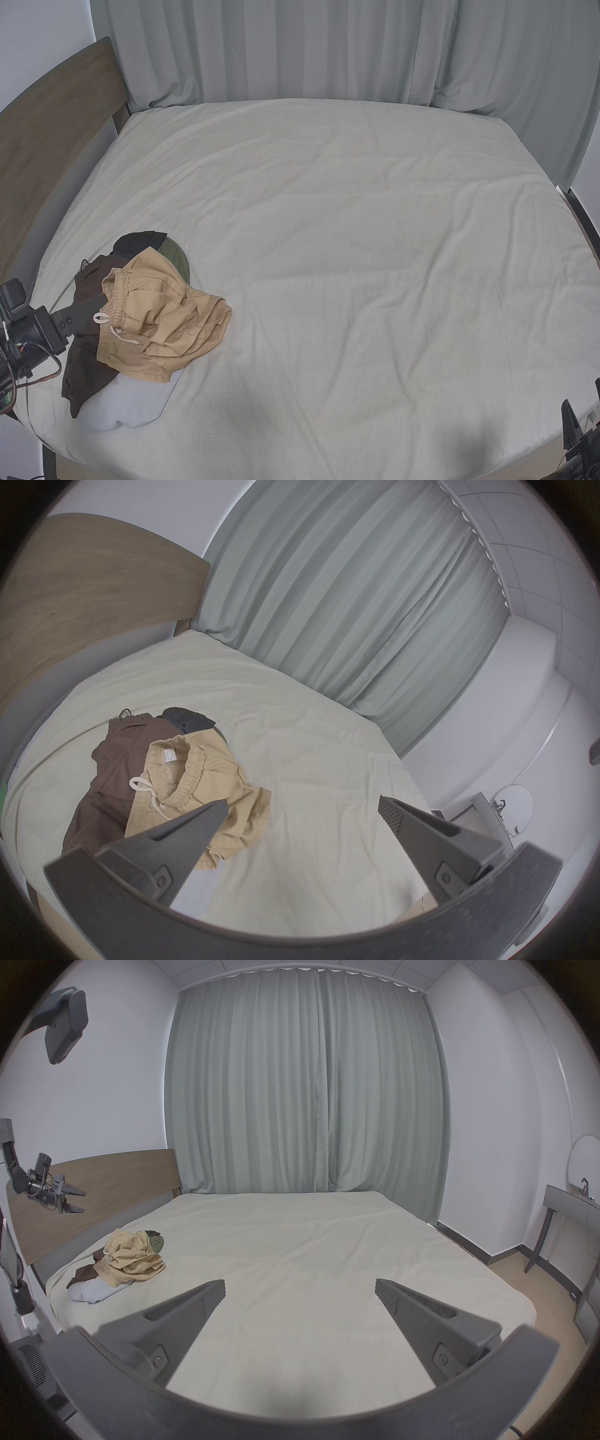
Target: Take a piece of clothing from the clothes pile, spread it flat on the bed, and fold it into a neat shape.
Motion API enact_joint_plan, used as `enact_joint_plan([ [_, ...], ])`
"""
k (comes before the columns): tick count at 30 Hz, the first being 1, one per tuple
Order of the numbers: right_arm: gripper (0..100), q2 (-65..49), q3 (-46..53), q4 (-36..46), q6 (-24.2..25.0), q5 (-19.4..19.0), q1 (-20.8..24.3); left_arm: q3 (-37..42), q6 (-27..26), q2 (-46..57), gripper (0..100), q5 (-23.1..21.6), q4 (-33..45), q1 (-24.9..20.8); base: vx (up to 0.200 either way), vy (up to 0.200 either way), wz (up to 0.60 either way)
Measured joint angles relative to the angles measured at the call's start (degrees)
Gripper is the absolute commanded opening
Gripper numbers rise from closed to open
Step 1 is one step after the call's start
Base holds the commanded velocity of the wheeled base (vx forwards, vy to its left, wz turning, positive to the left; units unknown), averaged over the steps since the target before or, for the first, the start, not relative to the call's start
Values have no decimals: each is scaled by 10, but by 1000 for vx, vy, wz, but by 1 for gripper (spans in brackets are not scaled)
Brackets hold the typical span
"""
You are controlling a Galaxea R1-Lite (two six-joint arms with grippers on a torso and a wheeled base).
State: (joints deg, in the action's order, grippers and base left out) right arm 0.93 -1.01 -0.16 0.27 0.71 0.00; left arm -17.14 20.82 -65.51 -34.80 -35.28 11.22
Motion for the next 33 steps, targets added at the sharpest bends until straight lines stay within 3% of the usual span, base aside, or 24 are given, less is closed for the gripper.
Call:
enact_joint_plan([
  [17,100,0,0,0,1,0,0,-18,1,-168,100,-7,-137,39,0,0,0],
  [33,100,0,0,0,1,0,0,-101,1,-306,100,-7,-167,56,0,0,0],
])
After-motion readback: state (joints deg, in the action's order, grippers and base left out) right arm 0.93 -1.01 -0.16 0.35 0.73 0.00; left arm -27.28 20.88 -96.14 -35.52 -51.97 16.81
